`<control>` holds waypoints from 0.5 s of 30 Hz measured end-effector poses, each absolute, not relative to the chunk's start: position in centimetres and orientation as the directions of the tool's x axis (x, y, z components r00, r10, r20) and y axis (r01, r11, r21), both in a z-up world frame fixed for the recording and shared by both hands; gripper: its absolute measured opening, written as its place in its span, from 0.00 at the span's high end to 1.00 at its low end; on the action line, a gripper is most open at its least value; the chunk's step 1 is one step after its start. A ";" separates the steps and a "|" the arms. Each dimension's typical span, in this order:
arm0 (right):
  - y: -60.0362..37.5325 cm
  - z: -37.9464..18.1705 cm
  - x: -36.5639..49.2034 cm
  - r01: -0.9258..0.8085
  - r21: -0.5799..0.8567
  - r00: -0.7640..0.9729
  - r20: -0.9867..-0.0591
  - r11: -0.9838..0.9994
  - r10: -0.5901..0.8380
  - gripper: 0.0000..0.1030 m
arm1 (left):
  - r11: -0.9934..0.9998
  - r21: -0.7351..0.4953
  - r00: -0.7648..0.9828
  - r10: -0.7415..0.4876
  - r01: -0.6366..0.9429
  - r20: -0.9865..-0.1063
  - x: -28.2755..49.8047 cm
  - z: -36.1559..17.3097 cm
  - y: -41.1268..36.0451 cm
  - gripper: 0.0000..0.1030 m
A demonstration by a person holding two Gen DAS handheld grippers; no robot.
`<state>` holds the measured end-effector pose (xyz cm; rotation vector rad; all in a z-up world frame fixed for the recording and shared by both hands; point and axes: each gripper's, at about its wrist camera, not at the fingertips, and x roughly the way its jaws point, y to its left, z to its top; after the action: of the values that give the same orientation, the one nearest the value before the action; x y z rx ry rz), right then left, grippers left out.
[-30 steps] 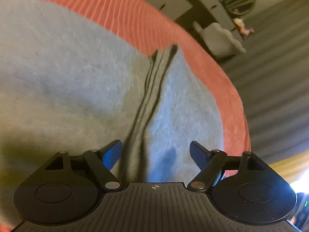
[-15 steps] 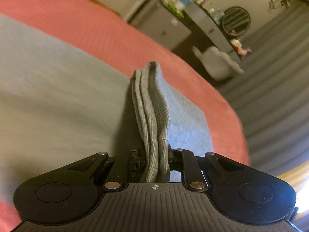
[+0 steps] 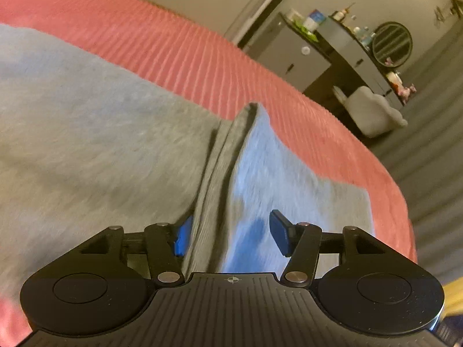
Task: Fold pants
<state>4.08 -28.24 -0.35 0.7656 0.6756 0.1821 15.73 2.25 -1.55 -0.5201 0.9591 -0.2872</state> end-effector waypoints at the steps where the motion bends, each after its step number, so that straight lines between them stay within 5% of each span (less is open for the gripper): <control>1: -28.1 -0.4 4.1 0.086 0.683 0.772 -0.506 0.726 0.385 0.30 | 0.837 -0.547 0.536 -0.459 -0.005 -0.708 16.7 -1.9 2.2 0.44; 2: -27.9 -0.4 4.2 0.088 0.673 0.769 -0.514 0.735 0.379 0.30 | 0.840 -0.543 0.528 -0.456 -0.012 -0.717 17.5 -2.1 1.8 0.51; 3: -27.8 -0.5 4.2 0.090 0.664 0.766 -0.522 0.742 0.374 0.30 | 0.848 -0.530 0.535 -0.443 -0.011 -0.720 17.9 -2.1 1.6 0.82; 9: -28.1 -0.6 3.9 0.066 0.677 0.785 -0.488 0.733 0.381 0.30 | 0.842 -0.509 0.702 -0.470 0.176 -0.535 14.7 2.4 1.9 0.84; 15: -27.7 -0.8 4.4 0.109 0.629 0.777 -0.537 0.770 0.328 0.30 | 0.947 -0.320 0.627 -0.250 0.002 -0.738 15.9 -0.8 2.8 0.72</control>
<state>4.35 -27.73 -0.76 0.6944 0.6828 0.1296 15.87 2.81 -0.76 -0.3025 0.8845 -0.1472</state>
